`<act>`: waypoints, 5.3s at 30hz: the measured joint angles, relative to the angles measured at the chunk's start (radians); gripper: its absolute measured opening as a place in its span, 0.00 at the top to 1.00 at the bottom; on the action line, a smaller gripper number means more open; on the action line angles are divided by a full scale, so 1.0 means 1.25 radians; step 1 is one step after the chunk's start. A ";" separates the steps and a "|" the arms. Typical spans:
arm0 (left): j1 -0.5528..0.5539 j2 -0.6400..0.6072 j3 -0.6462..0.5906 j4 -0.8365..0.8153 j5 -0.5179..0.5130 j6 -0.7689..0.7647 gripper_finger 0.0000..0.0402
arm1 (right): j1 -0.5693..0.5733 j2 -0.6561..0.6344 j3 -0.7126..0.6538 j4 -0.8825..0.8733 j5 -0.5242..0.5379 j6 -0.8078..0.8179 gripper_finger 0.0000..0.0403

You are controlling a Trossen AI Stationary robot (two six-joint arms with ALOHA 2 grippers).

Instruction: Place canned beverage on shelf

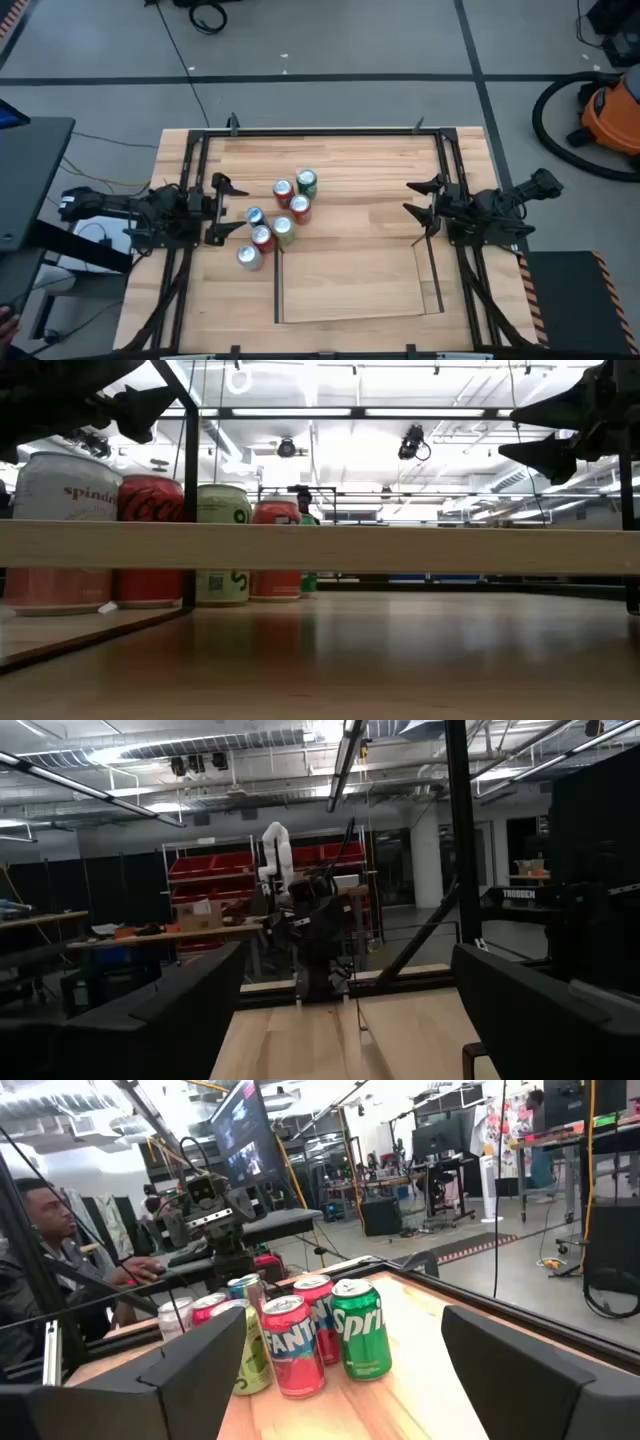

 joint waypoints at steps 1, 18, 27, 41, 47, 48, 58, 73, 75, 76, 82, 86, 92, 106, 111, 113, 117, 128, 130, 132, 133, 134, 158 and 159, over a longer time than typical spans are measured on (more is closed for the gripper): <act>0.000 0.000 0.000 0.000 0.000 0.000 0.08 | 0.000 0.000 0.000 0.000 0.000 0.000 0.14; 0.000 0.000 0.000 0.000 0.000 0.000 0.08 | 0.000 0.000 0.000 0.000 0.000 0.000 0.14; 0.000 0.000 0.000 0.000 0.000 0.000 0.08 | 0.000 0.000 0.000 0.000 0.000 0.000 0.14; 0.000 0.000 0.000 0.000 0.000 0.000 0.08 | 0.000 0.000 0.000 0.000 0.000 0.000 0.14; 0.000 0.000 0.000 0.000 0.000 0.000 0.08 | 0.000 0.000 0.000 0.000 0.000 0.000 0.14; 0.000 0.000 0.000 0.000 0.000 0.000 0.08 | 0.000 0.000 0.000 0.000 0.000 0.000 0.14; 0.000 0.000 0.000 0.000 0.000 0.000 0.08 | 0.000 0.000 0.000 0.000 0.000 0.000 0.14; 0.000 0.000 0.000 0.000 0.000 0.000 0.08 | 0.000 0.000 0.000 0.000 0.000 0.001 0.14; 0.000 0.000 0.000 0.000 0.000 0.000 0.08 | 0.000 0.000 0.000 0.000 0.000 0.002 0.14; 0.000 0.000 0.000 0.000 0.000 0.000 0.08 | 0.000 0.000 0.000 0.000 0.000 0.001 0.14; 0.000 0.000 0.000 0.000 0.000 0.000 0.08 | 0.000 0.000 0.000 0.000 0.000 0.001 0.14; 0.000 0.000 0.000 0.000 0.000 0.000 0.08 | 0.000 0.000 0.000 0.000 0.000 0.001 0.14; 0.000 0.000 0.000 0.000 0.000 0.000 0.08 | 0.000 0.000 0.000 0.000 0.000 0.001 0.14; 0.000 0.000 0.000 0.000 0.000 0.000 0.08 | 0.000 0.000 0.000 0.000 0.000 0.001 0.14; 0.000 0.000 0.000 0.000 0.000 0.000 0.08 | 0.000 0.000 0.000 0.000 0.000 0.001 0.14; 0.000 0.000 0.000 0.000 0.000 0.000 0.08 | 0.000 0.000 0.000 0.004 0.004 -0.006 0.14; 0.000 0.000 0.000 0.013 -0.018 -0.073 0.08 | -0.003 0.000 0.000 0.032 0.031 -0.004 0.14; 0.000 0.001 0.000 0.088 -0.080 -0.105 0.08 | -0.003 0.000 0.000 0.253 0.037 -0.115 0.14; 0.000 0.001 0.000 0.086 -0.080 -0.083 0.08 | -0.003 0.000 0.000 0.256 0.043 -0.105 0.14; 0.000 0.003 0.000 0.087 -0.080 -0.073 0.08 | -0.003 0.000 0.000 0.257 0.046 -0.079 0.14; 0.000 0.004 0.000 0.087 -0.081 -0.058 0.08 | -0.003 0.000 0.000 0.258 0.046 -0.067 0.14; 0.000 0.004 0.000 0.090 -0.085 -0.039 0.08 | -0.003 0.000 0.000 0.258 0.046 -0.064 0.14; 0.000 0.158 0.224 -0.089 -0.126 -0.192 0.08 | -0.277 0.170 0.045 0.328 -0.140 -0.126 0.14; 0.000 0.177 0.238 -0.093 -0.126 -0.198 0.08 | -0.290 0.197 0.055 0.327 -0.152 -0.117 0.14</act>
